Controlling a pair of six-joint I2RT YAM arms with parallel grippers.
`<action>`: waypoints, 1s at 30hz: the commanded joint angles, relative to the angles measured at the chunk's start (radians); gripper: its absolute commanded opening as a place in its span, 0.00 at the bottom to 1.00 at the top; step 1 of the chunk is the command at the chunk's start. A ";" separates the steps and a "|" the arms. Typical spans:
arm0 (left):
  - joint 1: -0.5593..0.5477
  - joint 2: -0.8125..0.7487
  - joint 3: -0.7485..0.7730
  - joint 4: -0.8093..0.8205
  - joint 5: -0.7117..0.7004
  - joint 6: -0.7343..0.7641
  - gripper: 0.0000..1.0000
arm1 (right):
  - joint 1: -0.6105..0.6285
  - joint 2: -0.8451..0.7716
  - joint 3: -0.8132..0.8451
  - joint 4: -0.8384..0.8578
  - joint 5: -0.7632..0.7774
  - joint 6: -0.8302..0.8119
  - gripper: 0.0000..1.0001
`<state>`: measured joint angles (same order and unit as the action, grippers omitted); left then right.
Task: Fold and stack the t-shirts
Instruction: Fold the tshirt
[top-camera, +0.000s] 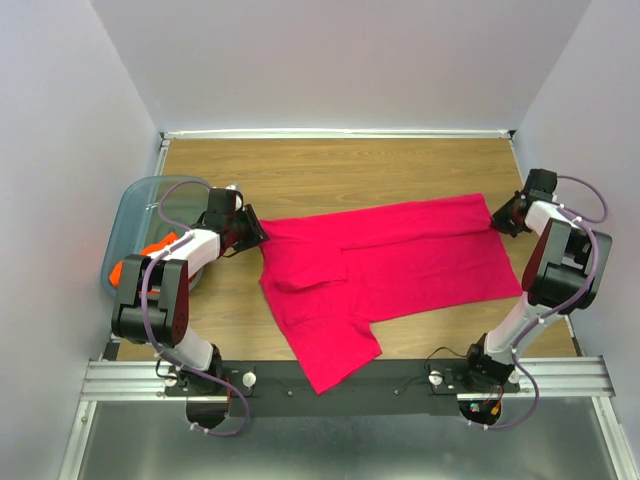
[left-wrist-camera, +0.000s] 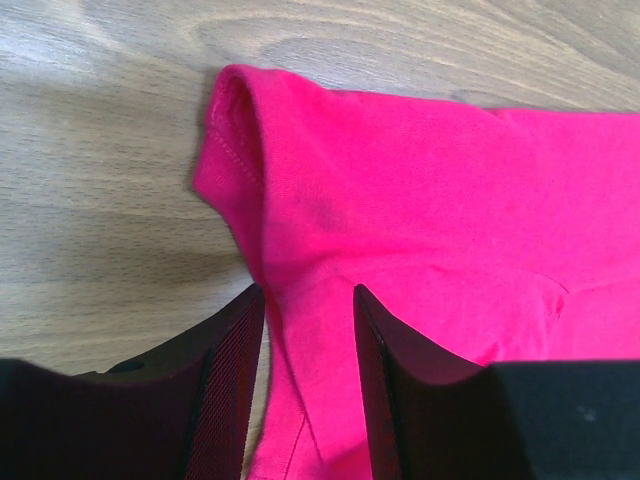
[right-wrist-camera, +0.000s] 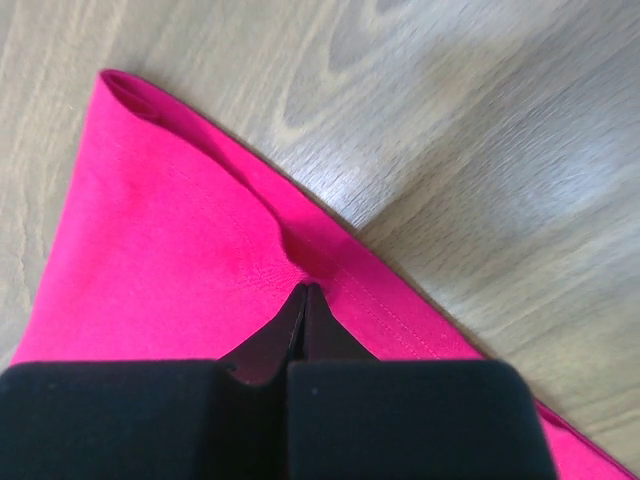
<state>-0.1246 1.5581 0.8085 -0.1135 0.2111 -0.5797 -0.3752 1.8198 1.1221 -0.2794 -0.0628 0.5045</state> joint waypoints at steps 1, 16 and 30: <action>0.006 0.016 0.003 0.003 -0.009 0.014 0.49 | -0.008 -0.045 0.038 -0.030 0.104 -0.029 0.01; 0.003 0.080 0.072 0.012 0.004 0.004 0.33 | -0.008 0.001 0.030 -0.040 0.123 -0.040 0.01; -0.032 0.165 0.086 0.025 0.011 -0.009 0.26 | -0.008 -0.002 0.038 -0.040 0.126 -0.037 0.01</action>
<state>-0.1425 1.7058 0.8948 -0.0967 0.2134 -0.5831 -0.3752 1.8057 1.1309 -0.3019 0.0319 0.4706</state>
